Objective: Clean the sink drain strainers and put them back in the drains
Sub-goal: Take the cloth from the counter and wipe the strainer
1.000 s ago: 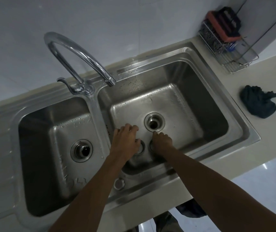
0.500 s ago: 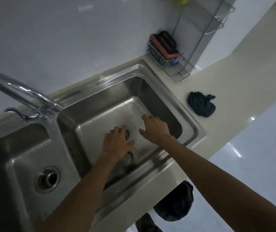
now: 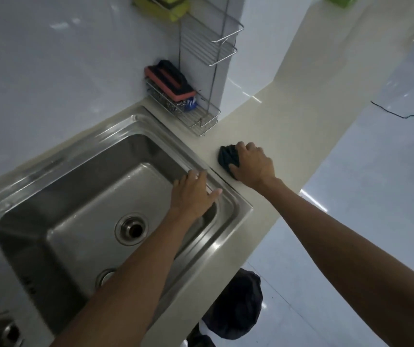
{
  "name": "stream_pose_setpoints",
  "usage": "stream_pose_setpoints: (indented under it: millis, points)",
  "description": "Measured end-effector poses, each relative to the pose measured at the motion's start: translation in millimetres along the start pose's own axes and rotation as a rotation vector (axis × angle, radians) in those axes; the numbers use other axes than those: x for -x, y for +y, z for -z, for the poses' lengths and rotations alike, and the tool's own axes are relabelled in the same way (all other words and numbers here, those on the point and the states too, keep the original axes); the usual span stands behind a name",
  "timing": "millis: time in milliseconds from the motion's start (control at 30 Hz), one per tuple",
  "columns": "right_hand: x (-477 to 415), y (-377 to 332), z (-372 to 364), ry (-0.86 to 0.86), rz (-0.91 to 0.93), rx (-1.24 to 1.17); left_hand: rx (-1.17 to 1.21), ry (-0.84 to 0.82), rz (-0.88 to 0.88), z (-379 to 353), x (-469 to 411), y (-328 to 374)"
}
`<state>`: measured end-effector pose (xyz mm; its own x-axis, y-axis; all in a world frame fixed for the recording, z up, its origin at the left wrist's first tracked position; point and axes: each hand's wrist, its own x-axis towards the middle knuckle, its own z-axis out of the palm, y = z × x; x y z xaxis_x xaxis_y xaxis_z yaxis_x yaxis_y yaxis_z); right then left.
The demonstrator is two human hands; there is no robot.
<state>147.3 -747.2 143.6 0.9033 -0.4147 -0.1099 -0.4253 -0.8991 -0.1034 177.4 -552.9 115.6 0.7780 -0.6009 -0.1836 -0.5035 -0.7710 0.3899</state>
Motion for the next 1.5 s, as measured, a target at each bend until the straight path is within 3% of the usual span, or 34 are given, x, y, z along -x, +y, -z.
stream_pose_setpoints:
  millis: [167,367,700,767,933,1100,1267,1400,1500]
  points:
    - [-10.4,9.3,-23.3,-0.177,0.001,-0.064,-0.014,-0.049,0.023,-10.6,3.8,-4.4]
    - [-5.5,-2.4,-26.9,-0.024,0.053,-0.127,-0.034,-0.142,0.158,-10.2,42.5,-70.7]
    - [59.4,-158.2,-47.0,-0.027,0.420,-0.276,-0.147,-0.127,0.361,14.1,126.4,-170.5]
    - [77.9,-184.9,-59.2,-0.071,0.454,-0.318,-0.179,-0.187,0.402,4.5,152.5,-192.1]
    - [116.8,-217.5,-86.8,-0.205,0.457,-0.351,-0.174,-0.517,0.439,-41.2,199.7,-229.0]
    - [137.0,-213.8,-100.4,-0.239,0.419,-0.393,-0.066,-0.578,0.495,-79.4,189.8,-237.7]
    - [137.3,-210.7,-93.3,-0.198,0.404,-0.429,0.043,-0.296,0.469,-86.5,188.8,-244.0]
    - [132.9,-221.8,-78.9,-0.155,0.385,-0.476,0.577,0.149,0.581,-45.7,197.4,-250.3]
    - [129.7,-238.9,-67.6,-0.138,0.368,-0.533,0.810,0.386,0.603,-6.7,203.1,-252.8]
